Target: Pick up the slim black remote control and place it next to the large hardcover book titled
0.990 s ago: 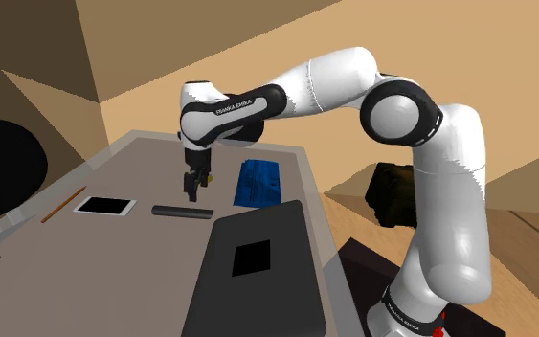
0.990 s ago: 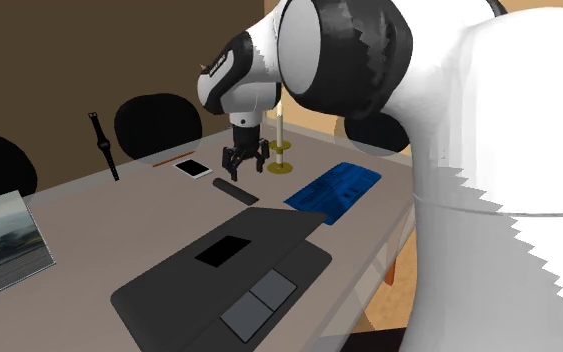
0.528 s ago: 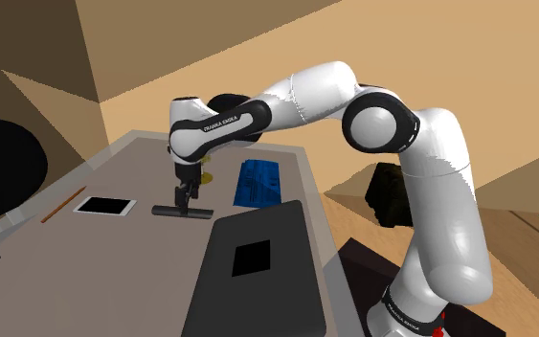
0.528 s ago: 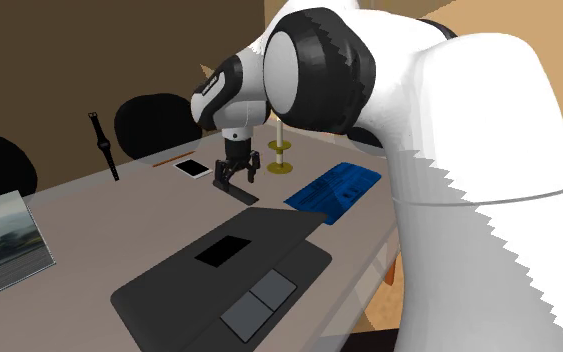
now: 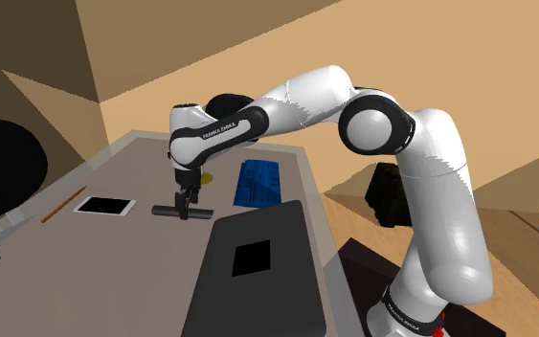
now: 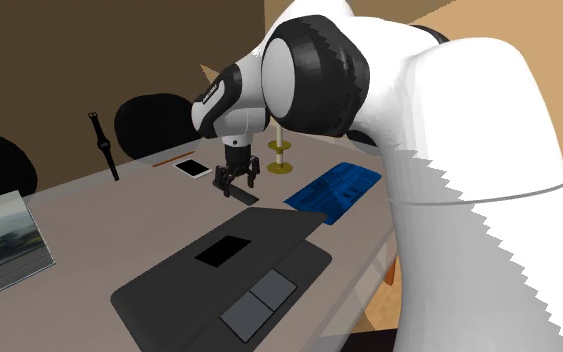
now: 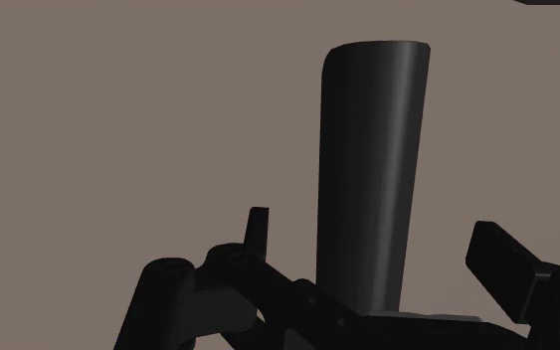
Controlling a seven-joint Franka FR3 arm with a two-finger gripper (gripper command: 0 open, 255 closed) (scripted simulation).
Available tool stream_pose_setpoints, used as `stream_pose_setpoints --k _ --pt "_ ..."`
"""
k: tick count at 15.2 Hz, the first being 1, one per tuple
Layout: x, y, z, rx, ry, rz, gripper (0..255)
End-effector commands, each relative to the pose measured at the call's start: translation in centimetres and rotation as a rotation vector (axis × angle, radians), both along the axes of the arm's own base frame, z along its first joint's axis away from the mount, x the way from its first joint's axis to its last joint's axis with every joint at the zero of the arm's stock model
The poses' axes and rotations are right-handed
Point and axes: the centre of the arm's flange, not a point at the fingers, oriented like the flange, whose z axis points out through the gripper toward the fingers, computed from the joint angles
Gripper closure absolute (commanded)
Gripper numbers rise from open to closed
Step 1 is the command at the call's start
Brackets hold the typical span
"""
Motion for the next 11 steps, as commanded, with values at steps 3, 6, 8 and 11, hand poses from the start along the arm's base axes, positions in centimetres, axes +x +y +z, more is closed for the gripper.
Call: stream_pose_setpoints --k 3,6,8,11 --pt "0.0 0.0 -0.01 0.0 0.0 0.0 255" --pt "0.01 -0.02 -0.03 0.0 0.0 0.0 255" --pt "0.02 0.05 -0.07 0.0 0.0 0.0 255" --pt "0.06 0.04 -0.11 0.0 0.0 0.0 255"
